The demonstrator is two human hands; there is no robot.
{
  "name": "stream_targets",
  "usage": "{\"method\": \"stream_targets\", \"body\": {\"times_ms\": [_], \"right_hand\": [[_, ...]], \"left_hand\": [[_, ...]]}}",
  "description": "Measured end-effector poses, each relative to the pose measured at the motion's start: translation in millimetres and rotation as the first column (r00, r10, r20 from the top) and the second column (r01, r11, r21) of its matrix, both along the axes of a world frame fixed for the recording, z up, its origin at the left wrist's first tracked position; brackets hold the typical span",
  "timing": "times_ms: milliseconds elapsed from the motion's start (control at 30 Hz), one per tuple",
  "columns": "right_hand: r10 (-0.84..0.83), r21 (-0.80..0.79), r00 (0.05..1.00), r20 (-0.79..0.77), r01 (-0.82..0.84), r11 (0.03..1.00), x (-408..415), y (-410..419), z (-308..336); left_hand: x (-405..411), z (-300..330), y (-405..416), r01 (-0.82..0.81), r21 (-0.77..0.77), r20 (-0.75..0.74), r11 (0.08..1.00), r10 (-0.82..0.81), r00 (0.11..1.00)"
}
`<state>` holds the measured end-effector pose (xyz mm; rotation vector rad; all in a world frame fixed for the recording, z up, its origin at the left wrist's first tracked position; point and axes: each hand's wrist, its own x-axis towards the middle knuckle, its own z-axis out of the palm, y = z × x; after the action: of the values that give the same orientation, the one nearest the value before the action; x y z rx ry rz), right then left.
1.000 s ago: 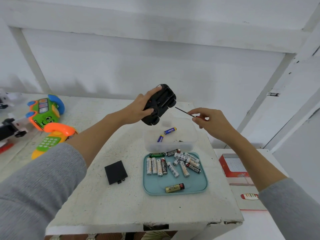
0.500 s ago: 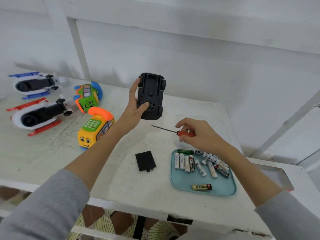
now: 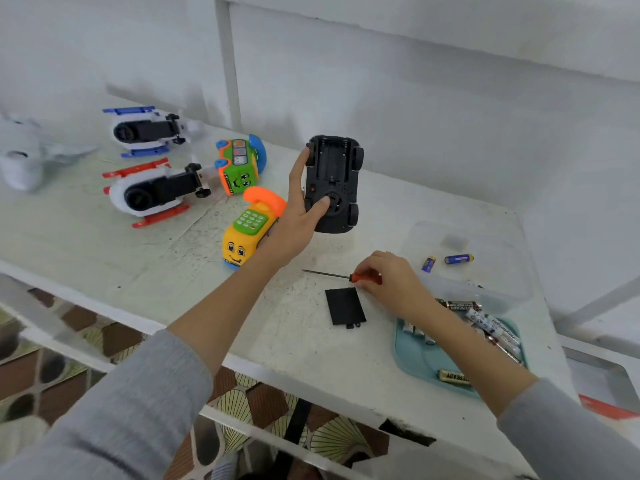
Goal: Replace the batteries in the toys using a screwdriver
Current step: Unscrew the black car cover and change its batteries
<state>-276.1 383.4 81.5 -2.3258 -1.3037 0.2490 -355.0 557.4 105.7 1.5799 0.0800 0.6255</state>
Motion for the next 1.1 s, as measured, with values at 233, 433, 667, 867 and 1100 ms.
{"method": "stream_targets", "body": {"times_ms": [233,433,667,867,1100], "right_hand": [[-0.059,0.001,0.998,0.003,0.059,0.998,-2,1,-8],[-0.060,-0.039,0.998,0.033,0.062,0.997,0,1,-6],[-0.079,-0.048,0.996,0.038,0.081,0.996,5,-4,-6],[-0.073,-0.036,0.997,0.034,0.074,0.997,4,-4,-1],[-0.083,0.173,0.997,0.003,0.082,0.982,3,-53,38]], "left_hand": [[0,-15,0,0.011,0.025,-0.039,1.000,-0.010,0.999],[3,-21,1,0.038,0.059,-0.074,0.998,-0.034,0.997],[9,-21,-6,0.059,0.028,-0.107,0.998,-0.055,0.993],[15,-22,-4,0.086,0.031,-0.089,0.996,-0.083,0.993],[36,4,-34,0.130,-0.005,0.019,0.992,-0.129,0.991]]}}
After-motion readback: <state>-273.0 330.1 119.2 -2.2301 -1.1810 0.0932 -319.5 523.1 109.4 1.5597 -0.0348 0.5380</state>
